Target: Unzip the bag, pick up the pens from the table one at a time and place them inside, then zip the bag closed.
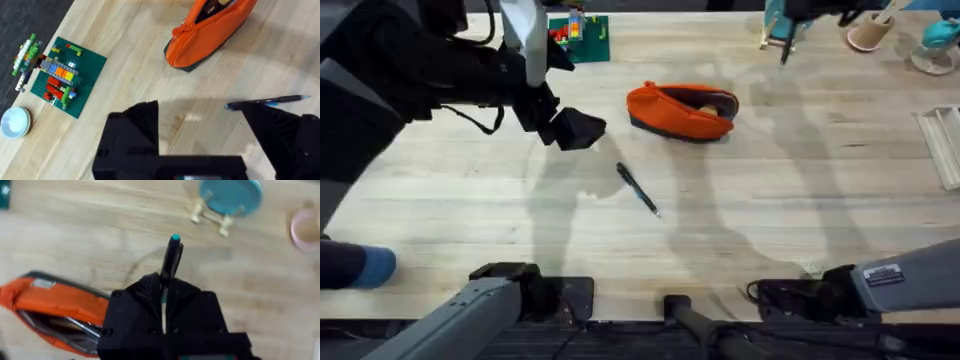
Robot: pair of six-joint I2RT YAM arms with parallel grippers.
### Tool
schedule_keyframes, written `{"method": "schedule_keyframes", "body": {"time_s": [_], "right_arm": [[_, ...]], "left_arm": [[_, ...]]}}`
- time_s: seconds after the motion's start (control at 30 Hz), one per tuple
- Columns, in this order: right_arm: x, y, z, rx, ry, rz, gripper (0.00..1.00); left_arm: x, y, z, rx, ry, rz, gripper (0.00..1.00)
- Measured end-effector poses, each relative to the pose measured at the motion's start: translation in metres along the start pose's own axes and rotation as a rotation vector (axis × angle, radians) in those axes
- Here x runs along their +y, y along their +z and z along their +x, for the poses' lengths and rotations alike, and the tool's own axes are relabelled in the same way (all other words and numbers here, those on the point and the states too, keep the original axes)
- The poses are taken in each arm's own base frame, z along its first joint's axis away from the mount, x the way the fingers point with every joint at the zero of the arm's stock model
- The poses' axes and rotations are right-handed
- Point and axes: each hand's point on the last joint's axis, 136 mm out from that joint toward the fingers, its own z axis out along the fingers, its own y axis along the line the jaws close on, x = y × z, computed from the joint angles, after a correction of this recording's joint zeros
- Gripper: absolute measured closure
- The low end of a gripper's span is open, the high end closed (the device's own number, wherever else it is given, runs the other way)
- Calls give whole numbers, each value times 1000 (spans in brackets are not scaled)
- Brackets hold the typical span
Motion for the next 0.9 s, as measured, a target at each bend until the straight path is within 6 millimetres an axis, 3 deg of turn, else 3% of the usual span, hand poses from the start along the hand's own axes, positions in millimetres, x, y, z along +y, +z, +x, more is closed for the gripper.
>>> {"method": "schedule_keyframes", "body": {"time_s": [0.13,0.43,0.7,0.9], "right_arm": [[29,-3,-7,-39,-188,-46,970],[103,-16,5,-85,-623,-299,970],[126,-39,22,-118,-817,-468,970],[134,-45,39,-92,-889,-554,970]], "left_arm": [[0,0,0,0,0,0,7],[0,0,0,0,0,0,8],[0,0,0,0,0,0,7],[0,0,0,0,0,0,7]]}}
